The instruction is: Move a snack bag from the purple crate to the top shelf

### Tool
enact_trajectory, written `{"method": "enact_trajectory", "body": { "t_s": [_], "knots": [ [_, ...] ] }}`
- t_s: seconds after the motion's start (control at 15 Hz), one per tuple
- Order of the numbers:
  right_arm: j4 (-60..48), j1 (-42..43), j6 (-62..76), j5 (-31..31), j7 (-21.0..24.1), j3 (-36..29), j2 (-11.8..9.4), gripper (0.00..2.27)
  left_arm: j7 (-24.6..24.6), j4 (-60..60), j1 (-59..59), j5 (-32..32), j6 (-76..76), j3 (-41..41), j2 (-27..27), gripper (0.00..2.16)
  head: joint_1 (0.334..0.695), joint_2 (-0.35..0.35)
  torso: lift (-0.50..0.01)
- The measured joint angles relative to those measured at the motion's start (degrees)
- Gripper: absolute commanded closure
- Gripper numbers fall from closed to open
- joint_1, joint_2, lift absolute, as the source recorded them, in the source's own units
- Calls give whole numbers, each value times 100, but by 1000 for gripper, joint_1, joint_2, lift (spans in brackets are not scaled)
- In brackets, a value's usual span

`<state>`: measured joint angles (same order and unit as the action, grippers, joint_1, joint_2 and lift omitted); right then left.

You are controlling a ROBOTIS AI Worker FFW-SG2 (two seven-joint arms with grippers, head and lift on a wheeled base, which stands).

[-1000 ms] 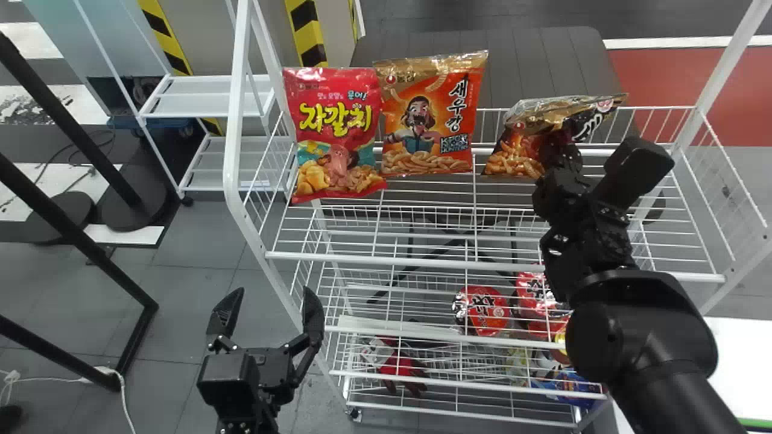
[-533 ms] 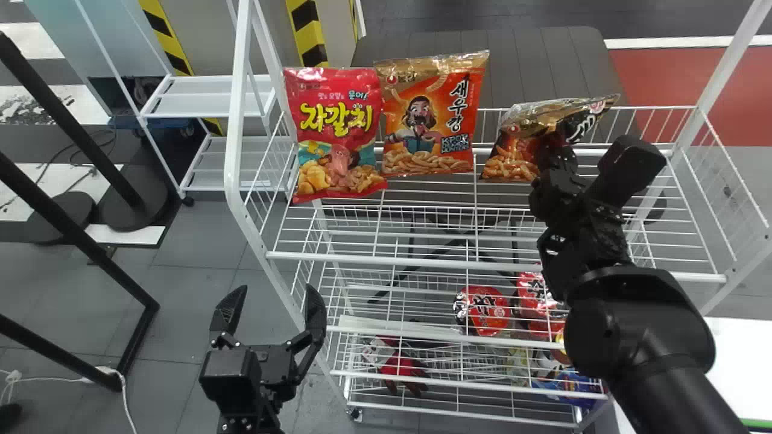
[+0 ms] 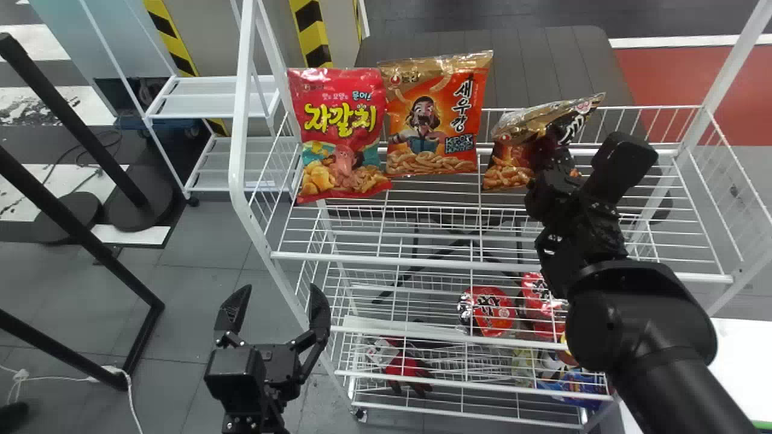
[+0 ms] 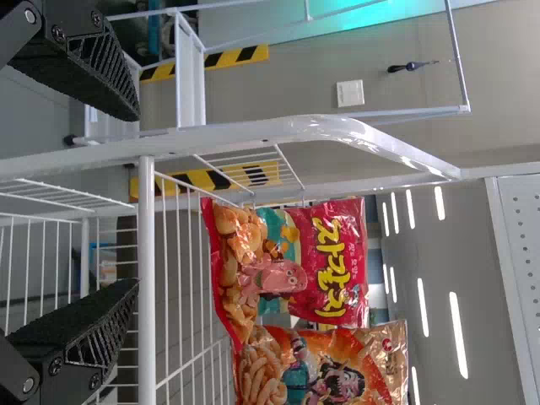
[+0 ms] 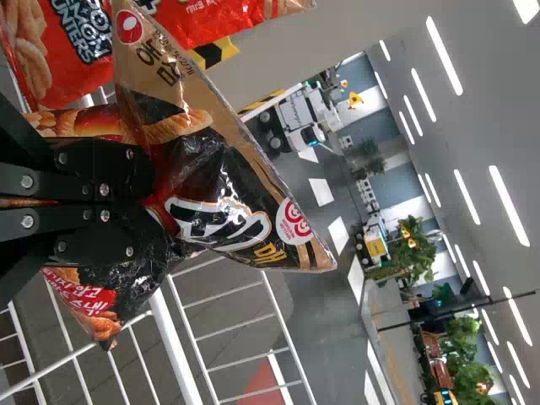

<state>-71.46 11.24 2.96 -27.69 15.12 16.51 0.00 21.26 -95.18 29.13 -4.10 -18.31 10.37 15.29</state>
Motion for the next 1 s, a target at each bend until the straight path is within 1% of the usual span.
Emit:
{"method": "enact_trajectory", "body": {
  "t_s": [0.07, 0.13, 0.27, 0.33, 0.4, 0.47, 1.0],
  "knots": [
    [0, 1, -7, -3, 0, 5, 0, 1393, 0, 3, -2, -2, -1, 0, 0, 130, 695, 148, 0],
    [0, 1, -10, -7, 0, 14, 0, 1193, 0, 7, -3, -2, -5, 0, 2, 130, 695, 149, 0],
    [0, -3, 0, -17, 3, 32, 0, 448, 0, 14, -6, -3, -12, 0, 8, 130, 695, 151, 0],
    [0, -9, 11, -18, 1, 36, 0, 289, 0, 18, -9, -3, -17, 0, 9, 130, 695, 151, 0],
    [-3, -20, 27, -18, 5, 36, 0, 221, 0, 26, -12, -4, -18, 0, 9, 130, 695, 152, 0],
    [-5, -30, 46, -18, 6, 37, 0, 201, 0, 32, -13, -4, -18, 0, 9, 130, 695, 151, 0],
    [-108, -133, 144, 40, 45, 36, 0, 201, 0, 53, -30, -20, -18, 2, 14, 130, 695, 150, 0]
  ]
}}
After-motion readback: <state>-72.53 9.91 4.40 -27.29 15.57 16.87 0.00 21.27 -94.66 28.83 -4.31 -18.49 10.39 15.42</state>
